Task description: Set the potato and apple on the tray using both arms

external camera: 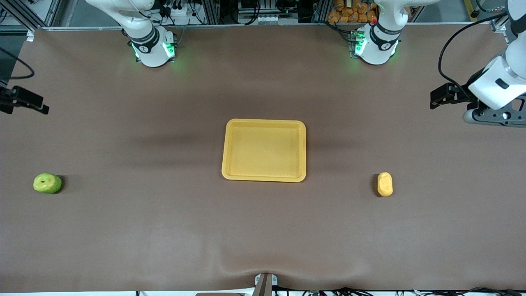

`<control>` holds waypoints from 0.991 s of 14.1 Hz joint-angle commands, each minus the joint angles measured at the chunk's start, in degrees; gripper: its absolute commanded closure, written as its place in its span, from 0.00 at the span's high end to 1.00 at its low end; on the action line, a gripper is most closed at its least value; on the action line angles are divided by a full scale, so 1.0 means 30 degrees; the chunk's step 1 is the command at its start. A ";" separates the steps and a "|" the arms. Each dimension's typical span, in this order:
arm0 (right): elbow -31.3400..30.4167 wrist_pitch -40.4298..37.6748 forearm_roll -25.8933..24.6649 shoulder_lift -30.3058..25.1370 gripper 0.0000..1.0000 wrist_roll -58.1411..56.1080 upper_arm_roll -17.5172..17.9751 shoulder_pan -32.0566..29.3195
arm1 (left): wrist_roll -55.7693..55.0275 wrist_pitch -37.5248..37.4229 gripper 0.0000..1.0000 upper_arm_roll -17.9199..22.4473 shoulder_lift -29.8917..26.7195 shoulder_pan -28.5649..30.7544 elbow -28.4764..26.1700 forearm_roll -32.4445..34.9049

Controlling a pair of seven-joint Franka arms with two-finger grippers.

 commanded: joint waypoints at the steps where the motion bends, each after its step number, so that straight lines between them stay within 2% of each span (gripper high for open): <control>1: 0.0278 0.0514 -0.0134 0.0645 1.00 -0.0277 0.0200 -0.1200 | -0.0019 -0.0027 1.00 -0.0116 0.0513 0.0169 0.0398 0.0288; 6: 0.0337 0.0573 -0.0660 0.1846 1.00 -0.0278 0.0171 -0.2343 | 0.0186 0.0321 1.00 -0.0028 0.0835 0.0726 -0.0184 0.0229; 10: 0.0278 0.1947 -0.1013 0.2988 1.00 -0.0248 0.0171 -0.3194 | 0.0274 0.1144 1.00 -0.0028 0.1213 0.1107 -0.0744 0.0288; 14: 0.0307 0.2009 -0.0955 0.4978 1.00 -0.0307 0.0171 -0.3926 | 0.0274 0.2427 1.00 -0.0028 0.1917 0.1341 -0.1066 0.0288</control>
